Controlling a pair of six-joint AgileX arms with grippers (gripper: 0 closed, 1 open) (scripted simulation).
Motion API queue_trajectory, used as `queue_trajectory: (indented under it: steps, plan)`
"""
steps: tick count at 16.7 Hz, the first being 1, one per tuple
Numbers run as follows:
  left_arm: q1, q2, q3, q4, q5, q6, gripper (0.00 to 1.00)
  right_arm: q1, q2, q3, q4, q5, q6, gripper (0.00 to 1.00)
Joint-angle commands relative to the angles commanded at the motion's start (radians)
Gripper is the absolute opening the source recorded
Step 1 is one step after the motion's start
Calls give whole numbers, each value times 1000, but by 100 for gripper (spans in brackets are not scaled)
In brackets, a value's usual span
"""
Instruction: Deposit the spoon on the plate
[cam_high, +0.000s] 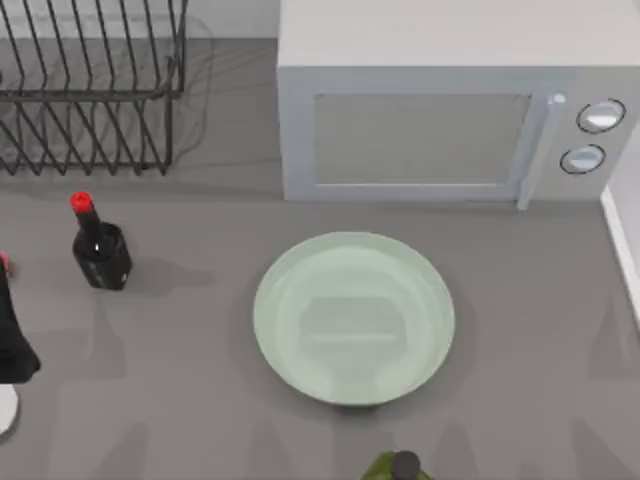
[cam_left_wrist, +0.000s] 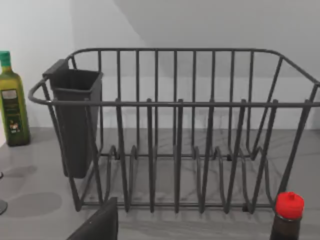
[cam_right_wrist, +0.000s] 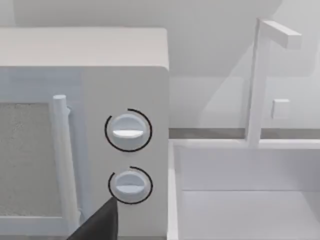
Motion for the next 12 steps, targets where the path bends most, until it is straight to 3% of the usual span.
queue_trajectory:
  steps: [6, 12]
  plan:
    - [26, 106, 104, -82, -12, -12, 100, 0, 0, 0, 0, 0, 0, 100]
    - [84, 573, 485, -368, -8, -57, 100, 0, 0, 0, 0, 0, 0, 100]
